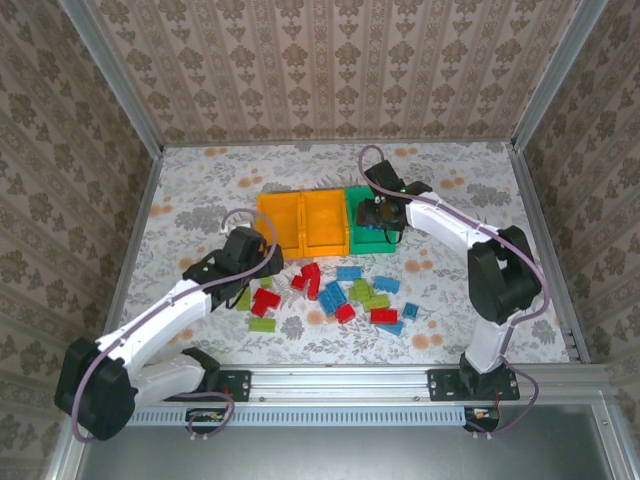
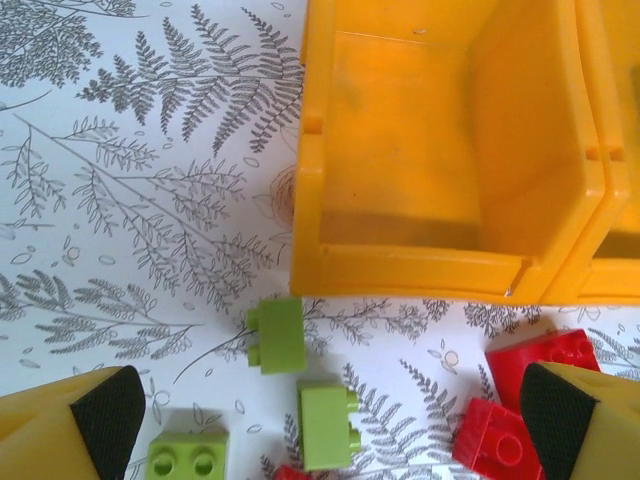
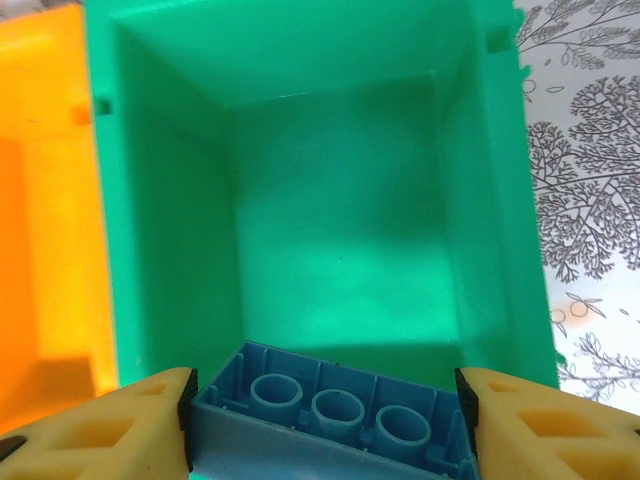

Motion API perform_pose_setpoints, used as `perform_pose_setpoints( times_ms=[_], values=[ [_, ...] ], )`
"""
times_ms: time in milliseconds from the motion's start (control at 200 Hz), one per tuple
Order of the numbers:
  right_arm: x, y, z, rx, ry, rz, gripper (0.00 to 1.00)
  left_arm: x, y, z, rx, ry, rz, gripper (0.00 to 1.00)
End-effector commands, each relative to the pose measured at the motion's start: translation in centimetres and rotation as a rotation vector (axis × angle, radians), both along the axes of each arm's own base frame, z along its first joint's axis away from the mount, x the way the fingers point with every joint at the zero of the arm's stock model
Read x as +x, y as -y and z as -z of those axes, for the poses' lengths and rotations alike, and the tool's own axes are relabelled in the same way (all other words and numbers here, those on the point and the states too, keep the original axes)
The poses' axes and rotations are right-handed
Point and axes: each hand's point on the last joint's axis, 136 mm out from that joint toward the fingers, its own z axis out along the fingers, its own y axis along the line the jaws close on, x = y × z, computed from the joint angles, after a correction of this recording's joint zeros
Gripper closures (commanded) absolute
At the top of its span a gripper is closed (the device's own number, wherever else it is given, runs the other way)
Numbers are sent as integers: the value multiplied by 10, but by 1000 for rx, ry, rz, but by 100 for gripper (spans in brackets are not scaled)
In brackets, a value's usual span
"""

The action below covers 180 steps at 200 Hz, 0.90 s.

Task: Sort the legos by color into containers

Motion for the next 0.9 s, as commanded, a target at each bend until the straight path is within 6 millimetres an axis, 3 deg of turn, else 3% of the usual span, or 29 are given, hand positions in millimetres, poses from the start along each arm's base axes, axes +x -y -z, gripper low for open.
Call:
perform_pose_setpoints(
  times_ms=[0, 220, 325, 550, 660, 895],
  values=[
    [16, 3, 0, -39, 24, -7, 38, -19, -9, 12, 28, -36, 30, 0],
    [22, -2, 13, -40, -1, -25, 30, -38, -31, 27, 64, -71, -26, 0],
    [22, -5, 15, -27, -5, -32, 28, -39, -33, 32, 74, -88, -30, 0],
    [15, -9, 11, 7, -6, -42, 19, -23, -16, 36, 40, -101, 39, 1],
    [16, -12, 2, 39, 24, -44, 13, -17, -4, 38, 35, -118, 109, 5],
    [13, -14, -11, 77, 55, -36, 12, -11, 16, 49, 8, -171, 173, 17]
  ],
)
